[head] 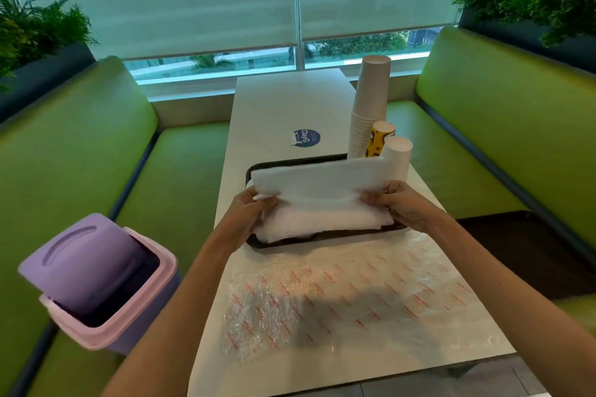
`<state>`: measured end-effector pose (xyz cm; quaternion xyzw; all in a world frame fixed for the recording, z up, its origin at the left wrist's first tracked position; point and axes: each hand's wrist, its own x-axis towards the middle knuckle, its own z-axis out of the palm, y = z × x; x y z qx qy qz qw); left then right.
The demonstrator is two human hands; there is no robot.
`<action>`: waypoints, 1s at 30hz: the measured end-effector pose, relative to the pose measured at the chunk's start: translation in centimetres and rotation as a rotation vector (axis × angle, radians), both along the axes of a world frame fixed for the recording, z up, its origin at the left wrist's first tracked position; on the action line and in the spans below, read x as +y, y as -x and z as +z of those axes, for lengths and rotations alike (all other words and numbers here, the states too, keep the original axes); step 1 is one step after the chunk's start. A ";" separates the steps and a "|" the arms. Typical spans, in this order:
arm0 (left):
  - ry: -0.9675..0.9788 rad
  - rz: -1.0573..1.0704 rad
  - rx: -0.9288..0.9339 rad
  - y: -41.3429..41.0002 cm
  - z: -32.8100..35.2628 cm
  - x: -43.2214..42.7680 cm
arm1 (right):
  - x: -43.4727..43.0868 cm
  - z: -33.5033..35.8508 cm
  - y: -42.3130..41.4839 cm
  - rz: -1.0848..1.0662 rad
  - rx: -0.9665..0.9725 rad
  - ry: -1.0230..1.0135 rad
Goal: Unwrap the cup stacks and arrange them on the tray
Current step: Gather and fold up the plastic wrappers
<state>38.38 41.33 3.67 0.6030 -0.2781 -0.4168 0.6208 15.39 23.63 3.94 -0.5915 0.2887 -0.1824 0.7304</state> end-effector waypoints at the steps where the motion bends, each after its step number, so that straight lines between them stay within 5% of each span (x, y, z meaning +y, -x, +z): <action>1: 0.010 -0.002 -0.013 0.0 0.1 0.1 | 0.0 0.3 0.0 0.005 0.009 0.030; 6: 0.018 -0.087 -0.062 -1.1 0.1 0.6 | 0.0 0.5 0.2 0.041 0.046 0.056; 13: 0.011 -0.224 -0.143 -2.5 1.8 0.8 | -0.2 0.3 0.3 0.246 -0.114 -0.449; 22: -0.014 -0.384 -0.257 -3.6 4.9 0.5 | 4.4 3.0 -6.4 0.569 0.348 0.067; 28: 0.255 0.098 0.313 -5.1 3.4 1.4 | 5.3 1.9 -8.5 0.406 0.252 0.158; 30: 0.225 0.102 0.331 -5.1 1.5 1.9 | 5.9 1.2 -9.2 0.316 0.173 0.132</action>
